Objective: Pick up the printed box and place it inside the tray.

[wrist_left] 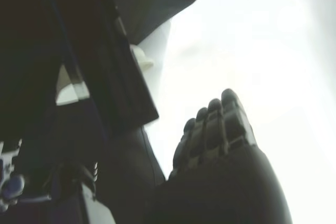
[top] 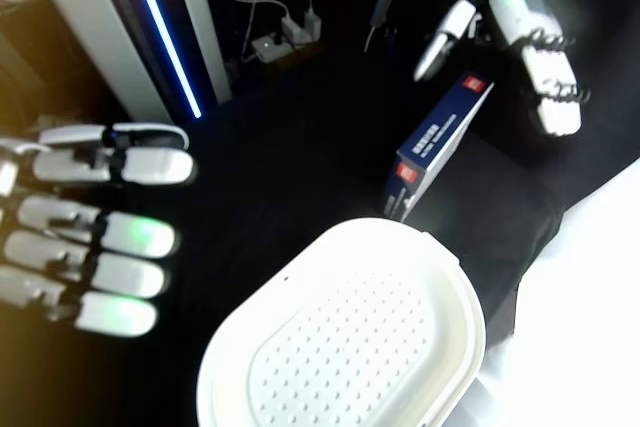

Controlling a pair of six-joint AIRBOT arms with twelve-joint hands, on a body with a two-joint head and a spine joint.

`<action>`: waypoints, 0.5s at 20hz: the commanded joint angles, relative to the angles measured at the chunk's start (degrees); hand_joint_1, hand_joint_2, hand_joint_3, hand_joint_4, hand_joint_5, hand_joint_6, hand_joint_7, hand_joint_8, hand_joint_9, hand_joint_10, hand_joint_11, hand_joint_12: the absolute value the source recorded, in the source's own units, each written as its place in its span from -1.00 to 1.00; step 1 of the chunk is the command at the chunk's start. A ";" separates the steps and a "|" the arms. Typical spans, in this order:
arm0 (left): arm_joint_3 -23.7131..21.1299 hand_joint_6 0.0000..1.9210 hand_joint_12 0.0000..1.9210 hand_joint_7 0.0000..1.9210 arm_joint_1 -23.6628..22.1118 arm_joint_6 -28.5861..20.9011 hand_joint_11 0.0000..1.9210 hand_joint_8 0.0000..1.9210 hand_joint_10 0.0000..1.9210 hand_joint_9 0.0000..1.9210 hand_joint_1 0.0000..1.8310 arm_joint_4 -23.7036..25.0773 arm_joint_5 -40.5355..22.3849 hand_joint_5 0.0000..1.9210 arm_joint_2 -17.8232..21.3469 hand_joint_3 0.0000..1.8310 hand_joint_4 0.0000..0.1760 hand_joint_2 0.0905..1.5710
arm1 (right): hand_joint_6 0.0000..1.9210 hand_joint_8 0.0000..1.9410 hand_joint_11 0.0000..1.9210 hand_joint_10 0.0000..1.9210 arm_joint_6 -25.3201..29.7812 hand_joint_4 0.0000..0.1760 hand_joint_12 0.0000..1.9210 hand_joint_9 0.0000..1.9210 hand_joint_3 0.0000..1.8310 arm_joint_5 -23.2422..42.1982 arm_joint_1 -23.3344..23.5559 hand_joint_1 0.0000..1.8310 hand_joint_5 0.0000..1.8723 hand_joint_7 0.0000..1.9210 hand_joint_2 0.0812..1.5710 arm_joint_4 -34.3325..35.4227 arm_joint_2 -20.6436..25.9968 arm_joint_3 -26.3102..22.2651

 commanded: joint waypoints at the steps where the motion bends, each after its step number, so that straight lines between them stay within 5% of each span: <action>1: 0.58 -1.00 -0.58 -0.89 -0.99 -0.11 -1.00 -1.00 -0.99 -0.87 -0.64 -0.08 -5.16 -1.00 -0.04 -0.97 -1.00 0.04 | -1.00 -1.00 -1.00 -1.00 0.15 0.70 -0.85 -0.95 -1.00 7.07 0.69 -0.23 -1.00 -1.00 -0.02 1.09 0.13 0.39; 2: 0.81 -1.00 -0.67 -0.92 -1.10 -0.11 -1.00 -1.00 -1.00 -0.90 -0.62 0.60 -4.53 -1.00 -0.51 -0.99 -1.00 0.02 | -1.00 -1.00 -1.00 -1.00 0.15 0.85 -0.85 -0.95 -1.00 7.07 0.69 -0.23 -1.00 -0.99 -0.02 1.09 0.11 0.38; 7: 1.29 -1.00 -0.73 -0.92 -1.15 -0.09 -1.00 -1.00 -1.00 -0.90 -0.48 2.94 -1.92 -1.00 -1.74 -1.00 -0.84 -0.14 | -1.00 -0.99 -0.99 -0.98 0.22 0.78 -0.97 -0.96 -1.00 7.17 0.69 -0.23 -1.00 -0.97 -0.01 0.91 -0.03 0.37; 9: 1.85 -1.00 -0.62 -0.91 -1.13 -0.08 -1.00 -1.00 -1.00 -0.91 -0.35 3.15 -0.99 -1.00 -2.29 -1.00 -1.00 -0.17 | -1.00 -0.99 -0.97 -0.98 0.31 0.74 -0.96 -0.95 -1.00 7.23 0.69 -0.27 -1.00 -0.97 -0.01 0.90 -0.06 0.37; 10: 2.06 -1.00 -0.45 -0.71 -1.08 -0.09 -0.87 -0.99 -0.98 -0.70 -0.21 3.17 -0.50 -0.81 -2.51 -1.00 -1.00 -0.08 | -1.00 -0.99 -0.98 -0.98 0.34 0.75 -0.96 -0.95 -1.00 7.34 0.69 -0.27 -1.00 -0.96 0.00 0.88 -0.11 0.36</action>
